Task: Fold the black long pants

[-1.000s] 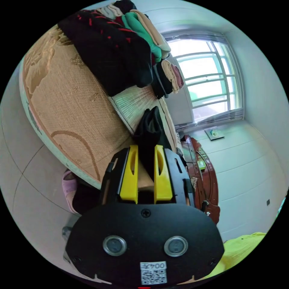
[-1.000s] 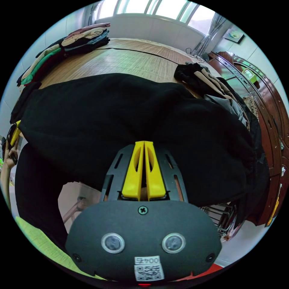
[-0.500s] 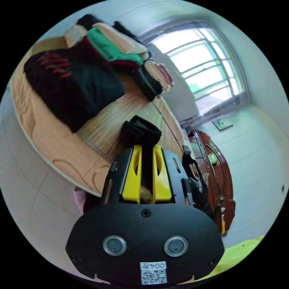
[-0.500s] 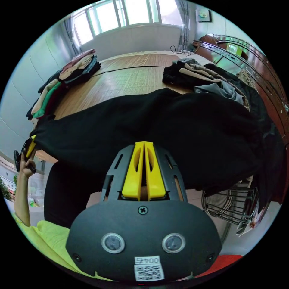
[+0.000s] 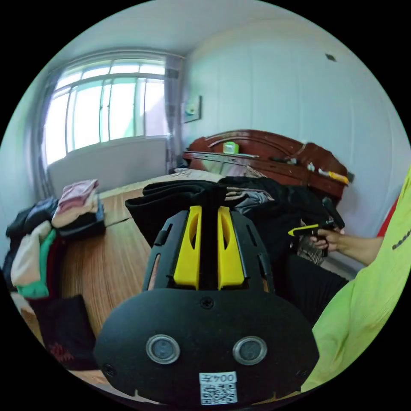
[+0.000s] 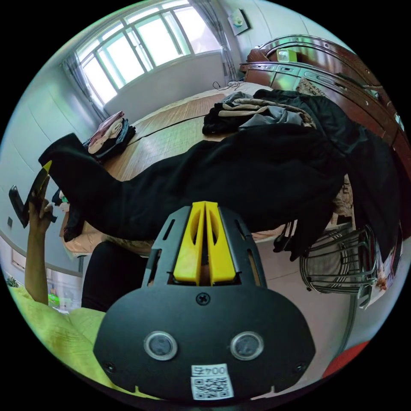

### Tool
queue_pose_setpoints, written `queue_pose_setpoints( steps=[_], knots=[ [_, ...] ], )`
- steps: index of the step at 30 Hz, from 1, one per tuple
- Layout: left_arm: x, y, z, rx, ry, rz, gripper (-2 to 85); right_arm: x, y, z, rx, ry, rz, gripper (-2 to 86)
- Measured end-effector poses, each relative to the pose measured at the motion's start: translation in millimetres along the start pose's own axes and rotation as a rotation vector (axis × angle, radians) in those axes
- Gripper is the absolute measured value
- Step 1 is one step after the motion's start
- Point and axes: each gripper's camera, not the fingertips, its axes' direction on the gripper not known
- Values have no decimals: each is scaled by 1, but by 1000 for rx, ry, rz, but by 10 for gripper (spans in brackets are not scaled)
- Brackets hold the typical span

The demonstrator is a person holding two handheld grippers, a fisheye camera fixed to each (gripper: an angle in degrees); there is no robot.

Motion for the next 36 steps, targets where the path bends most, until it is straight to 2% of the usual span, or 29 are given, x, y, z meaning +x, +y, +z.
queue_pose_setpoints(
  steps=[2,7,9,11,12,15,18,21,23,27,31,33,36],
  knots=[
    [41,-6,52,-62,65,141,40,15,7,-4,4,0,21,-4],
    [109,32,192,-271,251,269,69,51,25,-7,-9,9,81,2],
    [119,64,255,-405,348,234,77,67,31,-7,-15,-2,115,16],
    [112,107,314,-549,486,86,82,77,33,-8,-6,-56,144,30],
    [107,115,320,-555,500,46,83,81,31,-9,8,-109,155,39],
    [77,129,299,-395,529,-82,87,83,18,-3,33,-285,136,58],
    [38,137,259,-247,534,-154,87,77,-11,28,-36,-408,114,77],
    [-5,161,224,-197,451,-194,82,75,-42,72,-126,-435,147,93],
    [-44,195,206,-207,326,-224,69,74,-56,94,-173,-432,175,99],
    [-109,241,202,-214,198,-320,53,61,-68,124,-253,-477,217,109],
    [-155,268,239,-308,250,-354,53,34,-68,129,-252,-367,189,88],
    [-162,274,252,-359,227,-303,49,14,-73,126,-250,-200,131,47],
    [-174,274,253,-367,134,-222,33,-20,-74,90,-99,-58,-31,25]
  ],
)
